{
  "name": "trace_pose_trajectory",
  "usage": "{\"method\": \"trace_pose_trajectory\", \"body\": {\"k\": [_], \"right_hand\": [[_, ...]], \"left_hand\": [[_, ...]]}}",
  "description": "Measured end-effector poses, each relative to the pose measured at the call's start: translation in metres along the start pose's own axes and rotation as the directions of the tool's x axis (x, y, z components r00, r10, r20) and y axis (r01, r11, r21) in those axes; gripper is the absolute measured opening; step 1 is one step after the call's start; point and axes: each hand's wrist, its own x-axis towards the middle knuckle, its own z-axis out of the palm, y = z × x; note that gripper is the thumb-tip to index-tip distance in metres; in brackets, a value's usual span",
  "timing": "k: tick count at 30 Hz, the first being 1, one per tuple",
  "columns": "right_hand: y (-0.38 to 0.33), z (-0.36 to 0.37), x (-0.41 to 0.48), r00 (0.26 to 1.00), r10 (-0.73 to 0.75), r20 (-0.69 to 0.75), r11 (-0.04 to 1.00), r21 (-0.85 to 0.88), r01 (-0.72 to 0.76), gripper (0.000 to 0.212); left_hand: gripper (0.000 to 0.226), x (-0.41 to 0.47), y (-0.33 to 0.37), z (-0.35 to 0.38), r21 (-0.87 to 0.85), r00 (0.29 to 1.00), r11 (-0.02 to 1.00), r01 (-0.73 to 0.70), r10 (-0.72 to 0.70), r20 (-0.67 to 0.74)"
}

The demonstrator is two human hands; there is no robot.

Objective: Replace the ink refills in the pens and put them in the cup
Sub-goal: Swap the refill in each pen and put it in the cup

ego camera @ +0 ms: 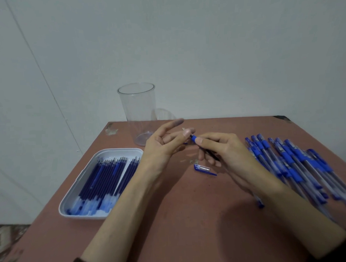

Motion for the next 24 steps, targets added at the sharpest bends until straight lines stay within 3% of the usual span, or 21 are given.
{"method": "trace_pose_trajectory", "body": {"k": [4,10,16,21,24], "right_hand": [[-0.001,-0.001,0.0012,0.999,0.003,-0.036,0.998,0.063,-0.001,0.016],[0.0002,0.0013,-0.0015,1.0,-0.03,0.009,1.0,-0.007,0.03,0.016],[-0.0039,0.0011,-0.0022,1.0,-0.018,-0.005,0.995,0.101,0.018,0.019],[-0.0026,0.0053,-0.0035,0.999,-0.05,-0.009,0.999,0.005,0.05,0.016],[-0.0052,0.005,-0.0059,0.997,0.003,0.075,0.987,0.157,-0.015,0.022]], "left_hand": [[0.016,0.0008,-0.003,-0.0019,0.058,1.0,0.998,0.01,-0.009,-0.028],[0.025,-0.0016,-0.003,0.0025,0.072,0.999,0.997,-0.005,0.002,0.037],[0.025,0.0002,-0.004,-0.0011,0.054,0.999,0.998,-0.019,0.021,-0.025],[0.029,-0.002,-0.004,0.0023,0.034,1.0,0.999,-0.019,0.019,0.012],[0.022,-0.0026,-0.0042,0.0028,-0.006,1.0,1.0,-0.007,0.007,0.02]]}}
